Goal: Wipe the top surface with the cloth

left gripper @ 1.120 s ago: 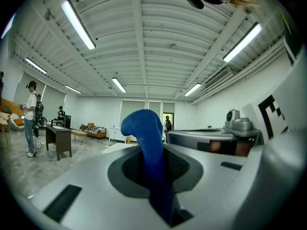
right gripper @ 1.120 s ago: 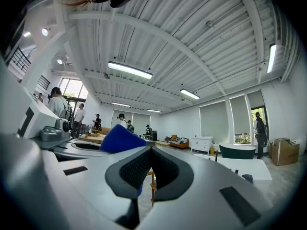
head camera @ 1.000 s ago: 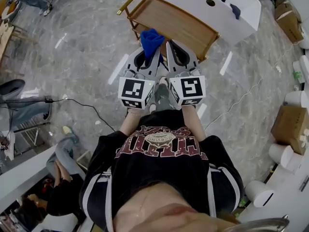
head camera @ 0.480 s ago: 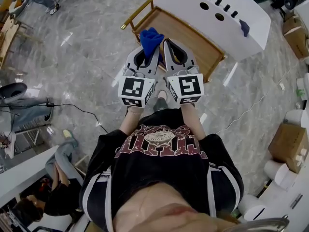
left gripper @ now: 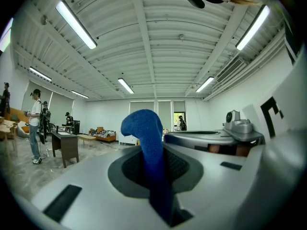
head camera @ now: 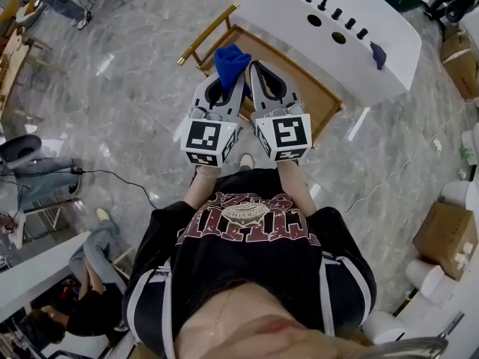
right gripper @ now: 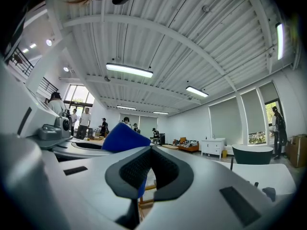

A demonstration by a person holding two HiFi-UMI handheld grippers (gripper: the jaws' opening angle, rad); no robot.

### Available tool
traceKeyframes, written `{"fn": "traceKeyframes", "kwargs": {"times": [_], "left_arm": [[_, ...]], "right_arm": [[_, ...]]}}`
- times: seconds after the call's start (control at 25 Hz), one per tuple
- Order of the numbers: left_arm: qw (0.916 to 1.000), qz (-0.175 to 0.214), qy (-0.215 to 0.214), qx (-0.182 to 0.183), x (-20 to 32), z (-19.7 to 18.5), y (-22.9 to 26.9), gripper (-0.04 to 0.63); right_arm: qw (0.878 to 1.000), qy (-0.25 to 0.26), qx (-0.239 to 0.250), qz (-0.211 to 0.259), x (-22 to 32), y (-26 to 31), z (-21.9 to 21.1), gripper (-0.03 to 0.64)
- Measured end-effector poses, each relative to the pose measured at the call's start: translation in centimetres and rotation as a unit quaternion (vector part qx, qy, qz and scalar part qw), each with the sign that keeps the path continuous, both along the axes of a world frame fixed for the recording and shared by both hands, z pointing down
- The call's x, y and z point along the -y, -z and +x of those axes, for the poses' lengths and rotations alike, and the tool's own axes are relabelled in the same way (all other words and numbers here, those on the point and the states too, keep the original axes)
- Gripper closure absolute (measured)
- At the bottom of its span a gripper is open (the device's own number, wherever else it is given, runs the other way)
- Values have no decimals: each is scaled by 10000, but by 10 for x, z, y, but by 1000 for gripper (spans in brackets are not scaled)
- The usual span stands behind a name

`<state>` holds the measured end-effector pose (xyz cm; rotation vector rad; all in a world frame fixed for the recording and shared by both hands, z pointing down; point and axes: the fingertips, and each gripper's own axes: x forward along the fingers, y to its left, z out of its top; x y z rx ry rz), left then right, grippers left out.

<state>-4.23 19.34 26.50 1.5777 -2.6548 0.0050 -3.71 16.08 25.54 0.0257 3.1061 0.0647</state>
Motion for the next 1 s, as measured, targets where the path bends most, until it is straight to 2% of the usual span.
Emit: {"fn": "traceKeyframes", "kwargs": {"times": [0.32,0.56,0.8,1.0], "left_arm": [[9996,-146,-242,-60,48,-10,-9,495],[9971,-255,-693,-180,84,-16,-19,495],[9930,-221,-1135,-249,116,-53,-24,495],[9885,-265,-1480,-173,143,-96,-24,495]], "right_arm": [[9995,-262,-69,-157,48,-10,-7,598],[9973,-668,-131,-282,84,-18,-10,598],[9930,-1131,-191,-276,114,-24,-43,598],[9886,-1472,-250,-205,139,-25,-84,598]]}}
